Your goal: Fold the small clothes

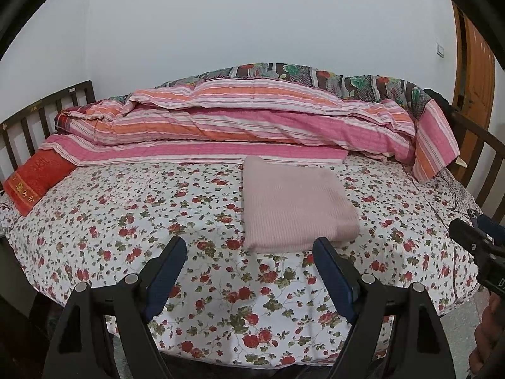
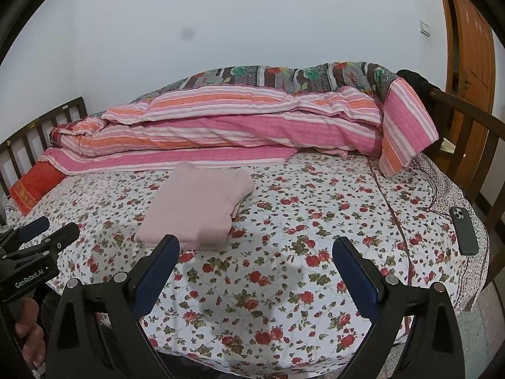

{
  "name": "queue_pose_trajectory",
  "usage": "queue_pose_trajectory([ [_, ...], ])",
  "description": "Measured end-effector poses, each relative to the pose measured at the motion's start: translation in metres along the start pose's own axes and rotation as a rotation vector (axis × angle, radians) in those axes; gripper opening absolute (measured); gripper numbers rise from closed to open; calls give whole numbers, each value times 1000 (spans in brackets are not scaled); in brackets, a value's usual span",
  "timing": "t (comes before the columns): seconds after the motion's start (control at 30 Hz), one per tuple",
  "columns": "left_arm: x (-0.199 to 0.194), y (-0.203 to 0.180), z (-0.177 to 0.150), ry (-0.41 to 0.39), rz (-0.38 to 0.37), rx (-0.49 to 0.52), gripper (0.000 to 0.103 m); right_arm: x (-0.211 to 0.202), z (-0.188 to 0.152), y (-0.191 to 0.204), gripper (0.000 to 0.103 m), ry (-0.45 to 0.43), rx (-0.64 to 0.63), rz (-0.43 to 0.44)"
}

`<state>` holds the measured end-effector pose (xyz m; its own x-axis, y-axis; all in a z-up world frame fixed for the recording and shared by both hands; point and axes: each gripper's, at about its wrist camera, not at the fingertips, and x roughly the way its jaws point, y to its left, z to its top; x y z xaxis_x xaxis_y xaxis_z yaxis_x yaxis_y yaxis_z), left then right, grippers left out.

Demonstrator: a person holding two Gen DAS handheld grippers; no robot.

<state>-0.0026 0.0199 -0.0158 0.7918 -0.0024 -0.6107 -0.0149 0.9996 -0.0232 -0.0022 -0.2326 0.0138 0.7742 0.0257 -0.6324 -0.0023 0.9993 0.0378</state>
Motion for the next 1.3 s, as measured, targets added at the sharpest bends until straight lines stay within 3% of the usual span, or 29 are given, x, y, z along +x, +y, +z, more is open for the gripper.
queue_pose_trajectory([
  [1.3, -5, 2, -1, -4, 4, -10, 81, -5, 0, -2, 96, -2, 0, -6],
])
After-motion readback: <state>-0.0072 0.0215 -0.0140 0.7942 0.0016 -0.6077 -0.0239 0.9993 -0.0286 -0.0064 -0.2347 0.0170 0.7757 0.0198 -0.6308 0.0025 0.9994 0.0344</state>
